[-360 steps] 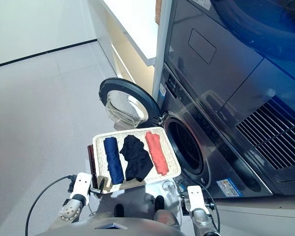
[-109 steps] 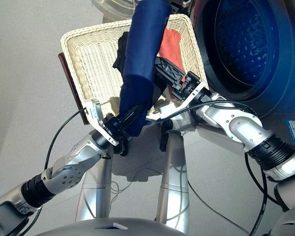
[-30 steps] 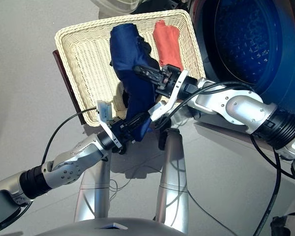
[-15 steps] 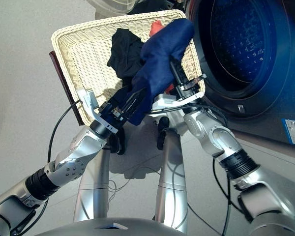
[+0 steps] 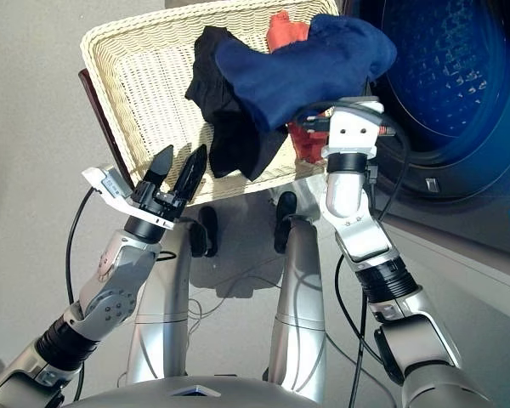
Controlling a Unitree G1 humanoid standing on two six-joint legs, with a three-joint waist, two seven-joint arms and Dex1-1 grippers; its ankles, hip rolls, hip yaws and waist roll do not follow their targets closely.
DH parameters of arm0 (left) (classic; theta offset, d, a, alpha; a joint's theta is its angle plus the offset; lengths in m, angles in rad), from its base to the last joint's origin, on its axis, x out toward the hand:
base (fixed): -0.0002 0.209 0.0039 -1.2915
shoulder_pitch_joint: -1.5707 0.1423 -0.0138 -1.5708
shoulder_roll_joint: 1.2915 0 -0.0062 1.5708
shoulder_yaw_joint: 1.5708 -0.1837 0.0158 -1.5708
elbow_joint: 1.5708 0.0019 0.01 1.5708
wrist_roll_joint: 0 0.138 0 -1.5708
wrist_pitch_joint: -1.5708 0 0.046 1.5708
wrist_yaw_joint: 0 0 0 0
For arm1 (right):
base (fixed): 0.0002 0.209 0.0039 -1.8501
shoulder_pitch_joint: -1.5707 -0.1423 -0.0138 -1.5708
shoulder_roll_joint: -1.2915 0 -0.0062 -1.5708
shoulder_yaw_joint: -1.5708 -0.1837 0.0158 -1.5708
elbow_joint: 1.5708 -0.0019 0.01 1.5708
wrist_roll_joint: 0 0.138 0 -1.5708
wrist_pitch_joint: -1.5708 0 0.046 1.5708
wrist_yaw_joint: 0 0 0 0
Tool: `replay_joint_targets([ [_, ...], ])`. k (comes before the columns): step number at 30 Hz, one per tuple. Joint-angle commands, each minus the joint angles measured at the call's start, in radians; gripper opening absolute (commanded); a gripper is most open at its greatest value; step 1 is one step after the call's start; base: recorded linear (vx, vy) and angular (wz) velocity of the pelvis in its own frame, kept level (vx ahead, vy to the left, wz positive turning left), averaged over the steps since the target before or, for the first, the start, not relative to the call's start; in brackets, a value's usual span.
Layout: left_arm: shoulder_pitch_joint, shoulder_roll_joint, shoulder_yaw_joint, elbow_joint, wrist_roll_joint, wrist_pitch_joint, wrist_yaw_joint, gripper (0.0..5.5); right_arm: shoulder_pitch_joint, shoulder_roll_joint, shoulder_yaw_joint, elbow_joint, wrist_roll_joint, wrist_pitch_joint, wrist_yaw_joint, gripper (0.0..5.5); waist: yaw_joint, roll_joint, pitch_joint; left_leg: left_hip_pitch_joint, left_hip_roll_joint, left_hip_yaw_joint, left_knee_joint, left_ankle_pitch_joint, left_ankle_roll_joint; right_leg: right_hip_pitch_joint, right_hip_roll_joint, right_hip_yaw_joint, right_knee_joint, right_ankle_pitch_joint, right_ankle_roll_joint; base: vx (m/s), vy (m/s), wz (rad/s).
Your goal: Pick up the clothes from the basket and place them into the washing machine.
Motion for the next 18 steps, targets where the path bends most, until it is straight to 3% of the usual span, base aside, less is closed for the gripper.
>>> replay_joint_targets([
  [1,0.067,0.013,0.043,-0.044,0.059,-0.039,-0.025,5.50,-0.084,-0.027,-0.052,-0.009,0.129,-0.140,-0.003,0.00,0.016,0.004,-0.034,-0.055,0.006,-0.045,-0.115,0.138,-0.021,0.037,0.008,-0.018,-0.084,0.072,-0.024,0.000,0.000,0.000],
  [5,0.123,0.023,0.055,0.003,0.061,-0.024,-0.049,5.50,-0.154,-0.022,-0.077,0.086,0.294,-0.194,-0.019,0.00,0.027,0.003,-0.033,-0.057,0.004,-0.046,-0.120,0.138,-0.024,0.036,0.008,-0.022,-0.086,0.067,-0.021,0.000,0.000,0.000],
  [12,0.139,0.070,0.005,0.138,0.109,-0.006,-0.096,5.50,-0.358,-0.066,-0.118,0.237,0.341,-0.242,-0.081,0.00,0.034,0.001,-0.032,-0.048,0.003,-0.044,-0.123,0.128,-0.027,0.047,0.009,-0.028,-0.085,0.050,-0.020,0.000,0.000,0.000],
  [18,0.119,0.082,-0.042,0.261,0.167,0.016,-0.080,5.50,-0.497,-0.107,-0.130,0.390,0.340,-0.245,-0.147,0.00,0.028,0.005,-0.043,-0.041,0.006,-0.039,-0.121,0.122,-0.029,0.049,0.009,-0.031,-0.078,0.037,-0.021,0.000,0.000,0.000],
])
